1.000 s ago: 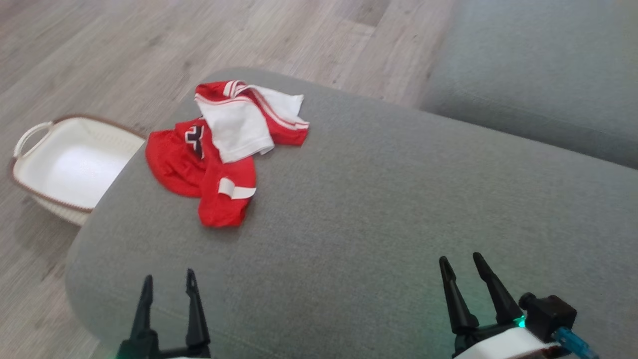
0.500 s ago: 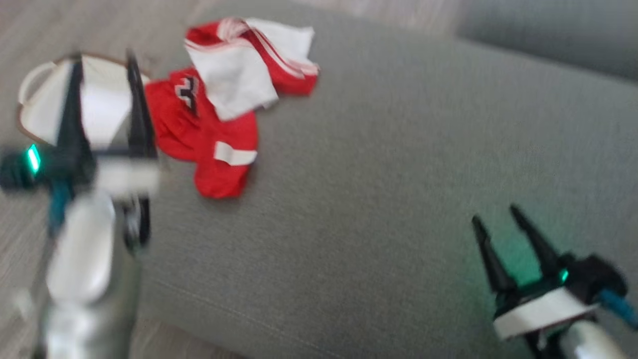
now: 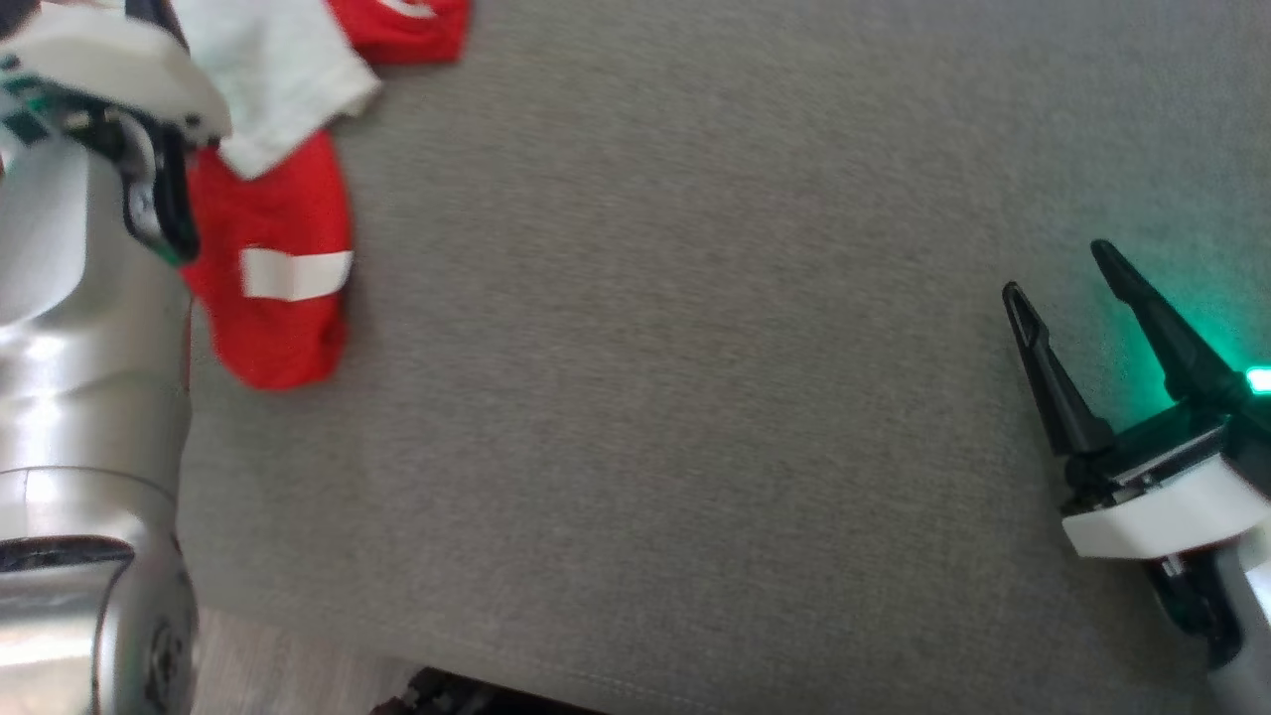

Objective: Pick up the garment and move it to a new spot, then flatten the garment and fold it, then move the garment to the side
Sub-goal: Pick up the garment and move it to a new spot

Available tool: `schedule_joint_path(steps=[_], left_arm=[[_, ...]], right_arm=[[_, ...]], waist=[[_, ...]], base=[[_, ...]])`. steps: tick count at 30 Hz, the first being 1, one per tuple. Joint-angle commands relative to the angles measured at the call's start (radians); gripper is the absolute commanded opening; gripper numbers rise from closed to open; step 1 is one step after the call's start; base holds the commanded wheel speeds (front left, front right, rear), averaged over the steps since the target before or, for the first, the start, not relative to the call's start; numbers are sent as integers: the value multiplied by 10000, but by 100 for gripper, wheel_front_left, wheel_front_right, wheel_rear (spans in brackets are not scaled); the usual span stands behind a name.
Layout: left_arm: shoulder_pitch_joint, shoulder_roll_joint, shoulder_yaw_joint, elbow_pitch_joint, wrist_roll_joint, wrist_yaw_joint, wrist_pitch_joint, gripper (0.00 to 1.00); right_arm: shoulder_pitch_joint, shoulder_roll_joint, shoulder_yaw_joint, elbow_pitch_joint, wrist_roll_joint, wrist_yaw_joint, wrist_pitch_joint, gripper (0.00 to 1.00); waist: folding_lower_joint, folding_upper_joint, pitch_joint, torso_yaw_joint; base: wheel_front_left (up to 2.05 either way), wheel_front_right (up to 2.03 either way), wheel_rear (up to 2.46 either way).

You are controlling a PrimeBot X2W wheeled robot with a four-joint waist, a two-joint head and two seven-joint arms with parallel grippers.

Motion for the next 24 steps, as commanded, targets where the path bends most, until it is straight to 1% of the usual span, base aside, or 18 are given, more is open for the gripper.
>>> schedule_joint_path(steps=[1, 5, 7, 11, 12, 14, 16, 19, 21, 24], left_arm=[[-306, 770, 319, 366, -54, 143, 51, 100], [-472, 978, 398, 1597, -117, 360, 48, 100], [-494, 1027, 531, 2064, -276, 391, 18, 100], [-511, 1039, 660, 2614, -477, 415, -164, 100], [-510, 1028, 656, 2681, -501, 373, -231, 97], [-556, 1072, 682, 2715, -542, 383, -663, 0], [-668, 1149, 514, 2672, -387, 342, -1213, 0], [-981, 1271, 115, 2461, -18, 218, -1742, 0], [-1103, 1345, -46, 2352, 133, 131, -1851, 0], [-1395, 1364, -479, 2003, 513, -61, -2015, 0]], right_arm=[[-4, -284, 127, -525, 76, -7, 91, 100], [-57, -326, 37, -874, 83, -7, 256, 100], [-52, -286, -19, -1008, 78, -7, 317, 100], [-14, -273, -116, -1147, 26, -7, 376, 100], [-14, -273, -132, -1162, 20, -7, 380, 100], [-22, -256, -154, -1154, 14, -7, 369, 100], [-47, -187, -127, -1086, -3, -7, 311, 100], [-103, -31, -2, -888, 16, -7, 176, 100], [-141, 89, 3, -780, 81, -7, 102, 100], [-298, 404, 239, -357, 168, -7, -142, 100]], waist=[[-4, 1, 730, -650], [-4, 1, 1088, -907], [-4, 1, 1245, -997], [-4, 1, 1459, -1092], [-4, 1, 1479, -1101], [-4, 1, 1467, -1109], [-4, 1, 1318, -1118], [-4, 1, 916, -1159], [-4, 1, 743, -1202], [-4, 1, -10, -1391]], base=[[0, 0, 0], [0, 0, 0], [0, 0, 0], [0, 0, 0], [0, 0, 0], [0, 0, 0], [0, 0, 0], [0, 0, 0], [0, 0, 0], [0, 0, 0]])
